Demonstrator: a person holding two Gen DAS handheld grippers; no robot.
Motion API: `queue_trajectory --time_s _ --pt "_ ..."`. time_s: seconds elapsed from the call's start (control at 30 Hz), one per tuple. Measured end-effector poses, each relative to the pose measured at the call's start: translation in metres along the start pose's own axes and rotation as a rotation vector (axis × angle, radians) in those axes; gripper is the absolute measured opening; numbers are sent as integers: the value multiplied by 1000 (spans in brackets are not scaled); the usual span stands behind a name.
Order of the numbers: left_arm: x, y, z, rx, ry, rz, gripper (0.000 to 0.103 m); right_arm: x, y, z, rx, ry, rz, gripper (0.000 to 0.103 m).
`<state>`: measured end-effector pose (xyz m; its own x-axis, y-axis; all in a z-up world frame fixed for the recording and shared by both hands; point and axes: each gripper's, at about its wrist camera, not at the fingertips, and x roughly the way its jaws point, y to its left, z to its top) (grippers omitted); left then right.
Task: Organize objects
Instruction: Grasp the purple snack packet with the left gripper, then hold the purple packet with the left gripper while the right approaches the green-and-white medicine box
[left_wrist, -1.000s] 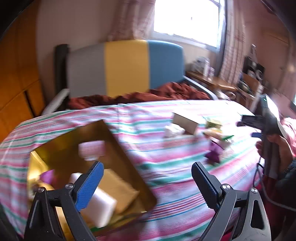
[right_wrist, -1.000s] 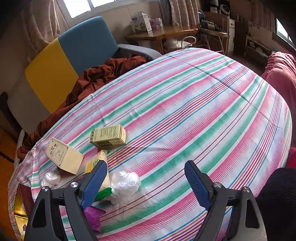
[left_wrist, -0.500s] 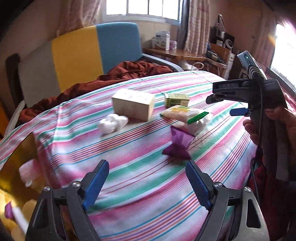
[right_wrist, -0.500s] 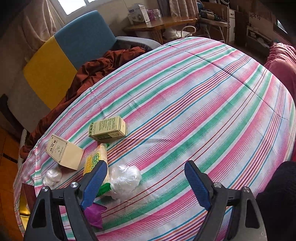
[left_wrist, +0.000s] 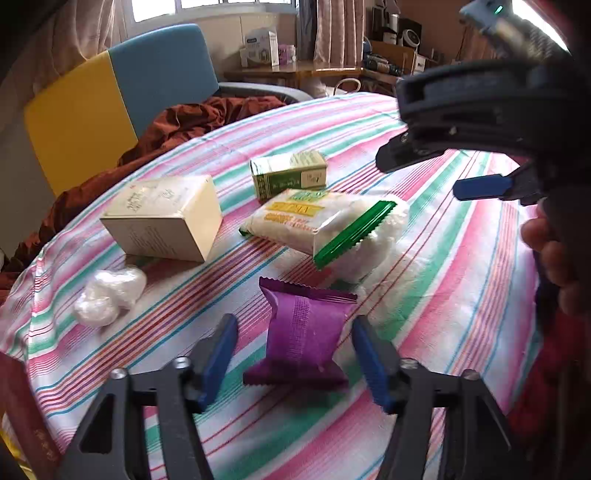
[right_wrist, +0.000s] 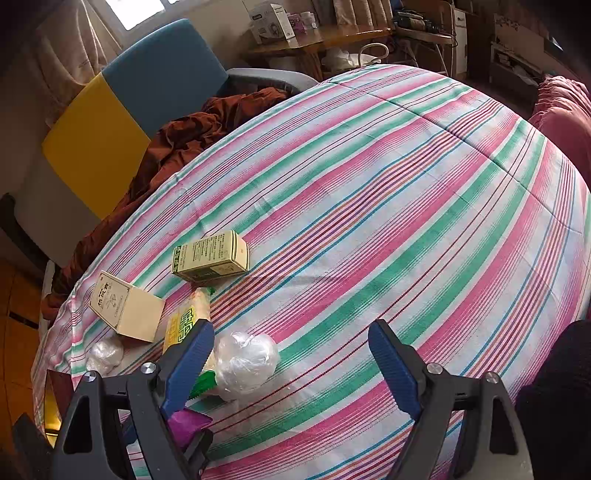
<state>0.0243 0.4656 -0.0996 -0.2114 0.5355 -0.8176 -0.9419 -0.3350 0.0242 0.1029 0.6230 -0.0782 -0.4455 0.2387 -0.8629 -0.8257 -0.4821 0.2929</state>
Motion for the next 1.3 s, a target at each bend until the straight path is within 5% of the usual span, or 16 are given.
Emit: queue_trajectory --time_s 0.03,0.5,1.3 --pt "6 2 -1 -15 16 -8 37 1 0 0 -3 5 -2 87" --pt "-34 38 -65 -223 -104 35 34 2 4 -1 -39 4 -39 87" --pt "-31 37 -66 -221 -120 31 36 5 35 3 -146 4 -15 87"
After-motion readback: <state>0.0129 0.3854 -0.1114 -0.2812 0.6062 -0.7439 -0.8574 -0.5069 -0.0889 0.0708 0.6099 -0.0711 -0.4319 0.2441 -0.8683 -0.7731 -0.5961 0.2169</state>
